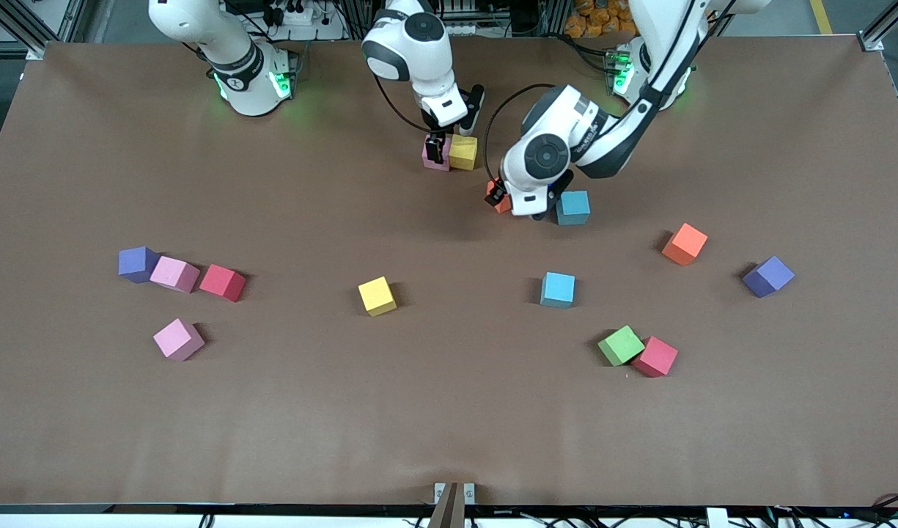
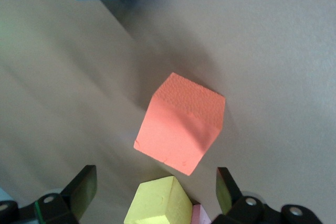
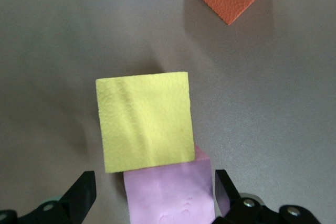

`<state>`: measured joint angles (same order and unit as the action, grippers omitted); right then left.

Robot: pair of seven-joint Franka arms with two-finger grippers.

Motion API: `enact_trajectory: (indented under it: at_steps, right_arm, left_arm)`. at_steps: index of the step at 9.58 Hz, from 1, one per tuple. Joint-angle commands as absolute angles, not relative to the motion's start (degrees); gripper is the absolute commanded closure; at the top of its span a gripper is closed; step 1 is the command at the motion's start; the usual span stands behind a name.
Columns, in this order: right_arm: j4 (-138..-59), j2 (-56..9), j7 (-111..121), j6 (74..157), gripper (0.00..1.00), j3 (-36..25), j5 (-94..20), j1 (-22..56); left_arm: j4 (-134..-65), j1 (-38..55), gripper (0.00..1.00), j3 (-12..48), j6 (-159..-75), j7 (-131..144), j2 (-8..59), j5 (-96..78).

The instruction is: Form number 2 with 11 blocks

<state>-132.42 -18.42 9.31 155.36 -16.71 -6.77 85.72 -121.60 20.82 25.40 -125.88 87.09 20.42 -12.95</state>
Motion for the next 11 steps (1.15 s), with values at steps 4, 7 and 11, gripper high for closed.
enact_trajectory:
  at_steps: [4, 7, 11]
  right_arm:
    - [-133.0, -11.7, 13.5, 146.6, 0.0, -20.9, -7.6, 86.0]
    - [-132.4, -9.8, 12.8, 143.5, 0.0, -28.8, -7.6, 85.8]
    - [-129.6, -10.9, 10.9, 143.6, 0.0, -40.8, -7.6, 85.7]
  left_arm:
    - [-123.5, 20.4, 0.0, 26.5, -128.5, 79.7, 19.7, -8.9]
    - [-126.6, 20.5, 0.0, 26.7, -135.2, 77.8, 19.8, -8.9]
    - [-128.5, 20.7, 0.0, 26.9, -138.0, 76.2, 20.3, -8.7]
